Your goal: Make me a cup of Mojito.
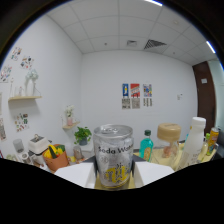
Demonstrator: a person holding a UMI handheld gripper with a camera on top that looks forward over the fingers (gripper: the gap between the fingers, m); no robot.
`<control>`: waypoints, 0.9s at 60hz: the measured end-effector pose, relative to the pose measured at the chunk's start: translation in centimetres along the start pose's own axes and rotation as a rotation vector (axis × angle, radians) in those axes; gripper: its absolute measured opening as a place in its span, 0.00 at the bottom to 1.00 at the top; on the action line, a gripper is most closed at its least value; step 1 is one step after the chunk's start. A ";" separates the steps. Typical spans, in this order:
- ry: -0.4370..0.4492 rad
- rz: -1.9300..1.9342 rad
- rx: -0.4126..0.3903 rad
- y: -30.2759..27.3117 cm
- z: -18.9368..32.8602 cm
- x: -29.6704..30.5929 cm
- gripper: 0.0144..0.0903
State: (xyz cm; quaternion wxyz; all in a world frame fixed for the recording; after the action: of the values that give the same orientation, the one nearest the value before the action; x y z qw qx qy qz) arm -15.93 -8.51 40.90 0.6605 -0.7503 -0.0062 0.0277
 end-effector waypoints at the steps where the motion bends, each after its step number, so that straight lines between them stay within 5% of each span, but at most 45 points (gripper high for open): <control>1: 0.000 -0.003 0.001 0.0 0.0 0.0 0.52; 19: -0.063 -0.024 -0.001 -0.2 -1.1 -0.4 0.49; 34: -0.122 -0.045 0.084 -1.8 -8.0 0.6 0.49; 54: -0.087 0.015 -0.060 12.4 -13.3 6.8 0.49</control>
State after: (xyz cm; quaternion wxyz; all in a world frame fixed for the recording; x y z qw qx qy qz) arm -8.86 -22.92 30.09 0.6364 -0.7680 -0.0302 0.0648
